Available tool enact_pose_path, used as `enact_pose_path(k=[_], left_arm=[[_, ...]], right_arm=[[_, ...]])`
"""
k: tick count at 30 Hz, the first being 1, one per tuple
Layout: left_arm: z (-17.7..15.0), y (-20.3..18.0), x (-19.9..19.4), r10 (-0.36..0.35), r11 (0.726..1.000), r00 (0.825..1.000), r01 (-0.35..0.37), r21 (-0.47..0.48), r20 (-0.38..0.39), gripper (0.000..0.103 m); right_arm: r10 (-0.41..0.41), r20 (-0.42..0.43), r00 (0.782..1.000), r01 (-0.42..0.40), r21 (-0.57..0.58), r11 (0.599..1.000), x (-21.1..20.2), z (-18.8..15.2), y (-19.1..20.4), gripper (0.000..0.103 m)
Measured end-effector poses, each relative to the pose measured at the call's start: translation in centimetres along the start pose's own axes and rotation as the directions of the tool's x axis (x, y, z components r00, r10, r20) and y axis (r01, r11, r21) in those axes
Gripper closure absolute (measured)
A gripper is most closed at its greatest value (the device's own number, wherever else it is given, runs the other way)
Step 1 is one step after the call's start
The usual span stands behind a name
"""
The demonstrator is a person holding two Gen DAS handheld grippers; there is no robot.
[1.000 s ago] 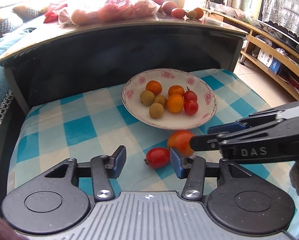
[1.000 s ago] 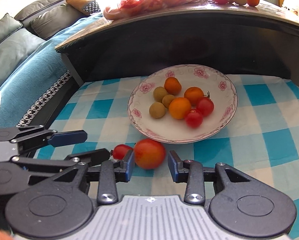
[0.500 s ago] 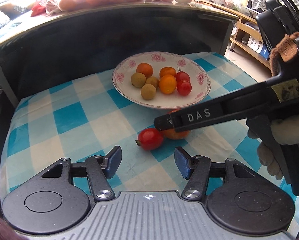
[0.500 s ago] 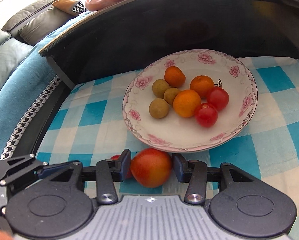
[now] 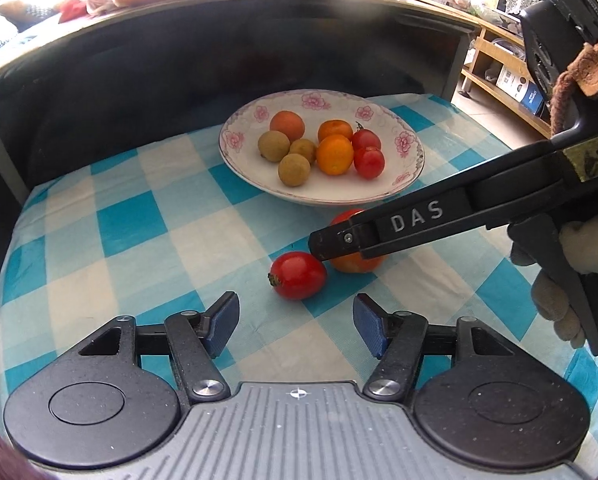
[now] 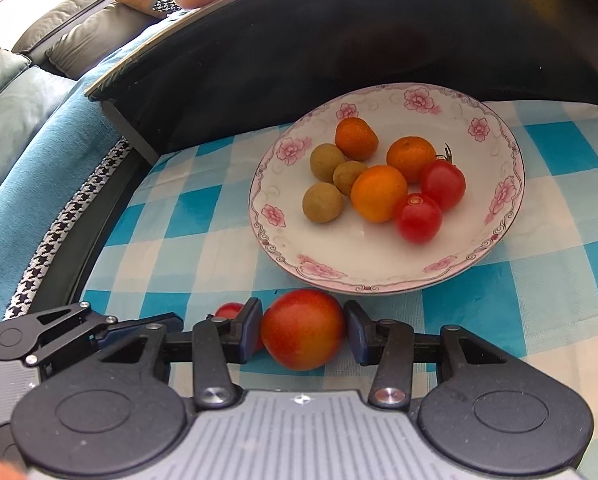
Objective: Organize fruits
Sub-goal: 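Lower the right tool onto the large red tomato and close it, then close the left tool on the last red cherry tomato while the right tool holds its tomato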
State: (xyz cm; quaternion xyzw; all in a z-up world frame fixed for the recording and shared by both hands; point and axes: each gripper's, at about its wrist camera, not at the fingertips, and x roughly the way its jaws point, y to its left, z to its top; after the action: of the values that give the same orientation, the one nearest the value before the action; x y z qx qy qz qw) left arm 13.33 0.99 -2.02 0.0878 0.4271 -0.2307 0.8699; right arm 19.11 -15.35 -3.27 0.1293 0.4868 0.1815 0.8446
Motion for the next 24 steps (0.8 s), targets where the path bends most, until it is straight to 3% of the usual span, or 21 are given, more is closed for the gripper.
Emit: enact_pose_path(k=[8, 14, 17, 21, 24], left_arm=[[0.1, 0.0, 0.0, -0.017, 1.000, 1.000, 0.017, 0.004, 0.016, 0.032], [0.4, -1.1, 1.3, -0.031, 0.999, 0.999, 0.031, 0.011, 0.016, 0.031], [0.6, -1.1, 1.8, -0.035, 0.999, 0.999, 0.036, -0.033, 0.028, 0.031], [0.6, -0.8, 2.6, -0.015, 0.992, 0.999, 0.021, -0.126, 0.042, 0.040], [0.8, -1.0, 2.8, 0.018, 0.991, 0.998, -0.011, -0.134, 0.054, 0.045]], right_arm=[[-0.047, -0.053, 0.997, 0.041, -0.119, 0.992, -2.2, -1.7, 0.1, 0.057], [-0.088, -0.038, 0.995, 0.083, -0.121, 0.989, -5.1, -2.4, -1.6, 0.057], [-0.096, -0.029, 0.995, 0.092, -0.102, 0.991, -6.6, -2.6, -2.8, 0.057], [-0.102, -0.024, 0.995, 0.099, -0.078, 0.992, -7.4, -3.2, -4.0, 0.057], [-0.112, -0.037, 0.993, 0.108, -0.084, 0.991, -7.1, -3.8, -4.3, 0.057]])
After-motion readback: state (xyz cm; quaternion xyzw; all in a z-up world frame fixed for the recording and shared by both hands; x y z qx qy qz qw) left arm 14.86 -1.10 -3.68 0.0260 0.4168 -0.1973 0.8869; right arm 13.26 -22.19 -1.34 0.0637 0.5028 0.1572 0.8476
